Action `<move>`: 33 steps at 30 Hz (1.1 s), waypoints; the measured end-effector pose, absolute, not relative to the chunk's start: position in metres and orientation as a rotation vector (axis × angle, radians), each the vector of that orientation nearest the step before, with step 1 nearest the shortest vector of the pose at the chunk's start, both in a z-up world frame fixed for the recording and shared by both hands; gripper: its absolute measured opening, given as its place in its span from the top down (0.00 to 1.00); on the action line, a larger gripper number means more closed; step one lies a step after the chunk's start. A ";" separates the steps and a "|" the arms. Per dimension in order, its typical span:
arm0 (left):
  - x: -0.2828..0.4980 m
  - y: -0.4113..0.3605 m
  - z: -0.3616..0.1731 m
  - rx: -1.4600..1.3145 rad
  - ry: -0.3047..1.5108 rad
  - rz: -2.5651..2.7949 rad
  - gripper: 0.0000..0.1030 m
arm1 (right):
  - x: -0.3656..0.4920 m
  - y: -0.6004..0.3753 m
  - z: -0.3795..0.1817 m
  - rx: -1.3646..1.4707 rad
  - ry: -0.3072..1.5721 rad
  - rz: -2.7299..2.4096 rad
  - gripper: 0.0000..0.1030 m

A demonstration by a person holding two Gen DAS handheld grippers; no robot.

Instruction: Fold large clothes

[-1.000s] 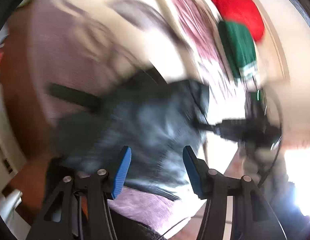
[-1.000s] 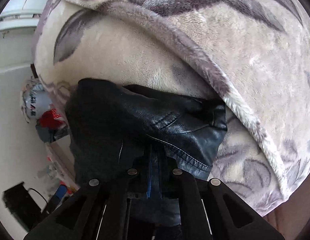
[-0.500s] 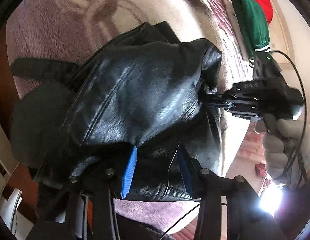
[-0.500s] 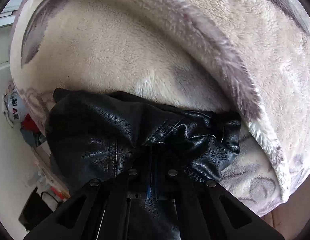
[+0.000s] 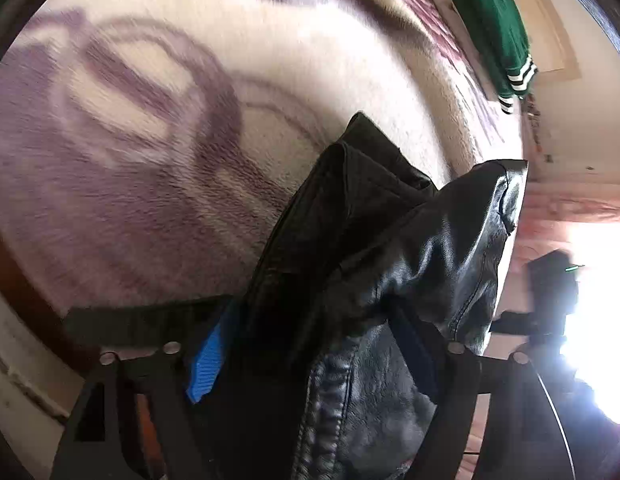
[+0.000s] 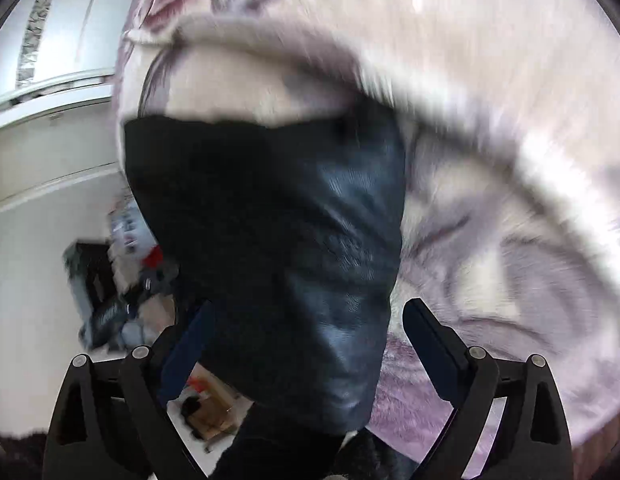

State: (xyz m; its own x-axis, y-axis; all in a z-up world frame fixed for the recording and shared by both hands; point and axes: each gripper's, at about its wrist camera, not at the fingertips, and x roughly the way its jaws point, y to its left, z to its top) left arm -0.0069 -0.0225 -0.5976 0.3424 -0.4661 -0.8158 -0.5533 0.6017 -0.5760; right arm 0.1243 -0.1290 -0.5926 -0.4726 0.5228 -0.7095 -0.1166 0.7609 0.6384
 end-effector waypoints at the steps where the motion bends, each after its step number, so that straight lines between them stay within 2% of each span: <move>1: -0.007 -0.018 -0.604 -1.029 1.272 0.039 0.22 | 0.117 -0.131 -0.609 0.389 1.953 0.808 0.06; 4: -0.013 -0.014 -0.615 -1.082 1.255 -0.030 0.21 | 0.110 -0.133 -0.652 0.601 1.987 0.889 0.06; 9: -0.016 -0.010 -0.603 -1.080 1.229 -0.062 0.22 | 0.101 -0.117 -0.661 0.689 1.889 0.927 0.06; 10: -0.015 -0.010 -0.600 -1.062 1.224 -0.063 0.27 | 0.100 -0.117 -0.659 0.697 1.879 0.919 0.08; 12: -0.009 -0.010 -0.592 -1.029 1.212 -0.070 0.43 | 0.097 -0.121 -0.653 0.708 1.862 0.899 0.20; 13: -0.008 -0.010 -0.587 -1.011 1.199 -0.085 0.56 | 0.096 -0.124 -0.650 0.719 1.858 0.897 0.25; 14: -0.006 -0.010 -0.582 -1.001 1.194 -0.094 0.65 | 0.093 -0.127 -0.646 0.737 1.856 0.906 0.26; 16: -0.002 -0.009 -0.579 -1.000 1.194 -0.125 0.73 | 0.089 -0.128 -0.641 0.744 1.879 0.916 0.26; 21: 0.013 -0.014 -0.581 -0.957 1.215 -0.169 0.77 | 0.080 -0.124 -0.652 0.730 1.869 0.859 0.27; 25: 0.012 -0.014 -0.570 -0.938 1.210 -0.192 0.80 | 0.061 -0.131 -0.639 0.735 1.804 0.842 0.37; 27: 0.007 -0.009 -0.572 -0.963 1.233 -0.210 0.79 | 0.056 -0.128 -0.633 0.728 1.795 0.852 0.38; 28: 0.007 -0.005 -0.581 -1.001 1.263 -0.213 0.74 | 0.054 -0.130 -0.636 0.723 1.802 0.847 0.36; 30: 0.009 -0.003 -0.597 -1.005 1.311 -0.212 0.49 | 0.052 -0.124 -0.648 0.750 1.851 0.825 0.28; 31: 0.010 -0.003 -0.606 -1.002 1.343 -0.208 0.26 | 0.051 -0.119 -0.653 0.736 1.863 0.822 0.22; 33: 0.009 -0.002 -0.619 -1.071 1.332 -0.256 0.26 | 0.051 -0.112 -0.662 0.720 1.886 0.823 0.14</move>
State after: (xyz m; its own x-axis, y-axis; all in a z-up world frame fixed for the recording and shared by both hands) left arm 0.0094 -0.0024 -0.6189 0.2877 -0.6987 -0.6550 -0.4064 0.5303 -0.7441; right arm 0.0510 -0.1116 -0.6617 -0.4004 0.7587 -0.5138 0.1394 0.6046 0.7842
